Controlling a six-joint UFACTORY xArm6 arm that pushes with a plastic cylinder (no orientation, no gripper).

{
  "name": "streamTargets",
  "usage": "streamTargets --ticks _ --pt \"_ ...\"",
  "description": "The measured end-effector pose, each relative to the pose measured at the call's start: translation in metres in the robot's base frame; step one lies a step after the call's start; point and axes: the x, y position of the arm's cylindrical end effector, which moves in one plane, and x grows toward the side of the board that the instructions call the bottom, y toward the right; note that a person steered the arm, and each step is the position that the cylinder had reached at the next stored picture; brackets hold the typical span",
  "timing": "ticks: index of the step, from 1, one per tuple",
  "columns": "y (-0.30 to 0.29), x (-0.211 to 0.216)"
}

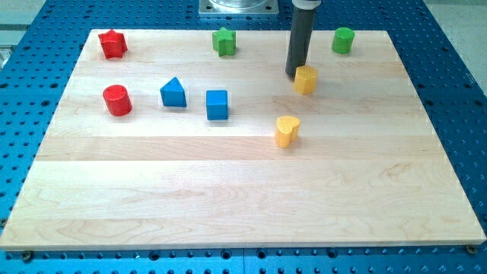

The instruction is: Move the red circle below the triangle

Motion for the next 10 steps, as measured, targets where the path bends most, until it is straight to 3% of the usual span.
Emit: streamTargets --ticks 1,2,3,4,5,6,8,10 --pt "-0.044 0.007" --pt "-0.127 0.021" --pt "-0.164 0.042" --pt "-0.19 0.021" --pt "-0.27 0.021" --pt "-0.303 0.024" --pt "-0.296 0.105" --pt "-0.339 0.128"
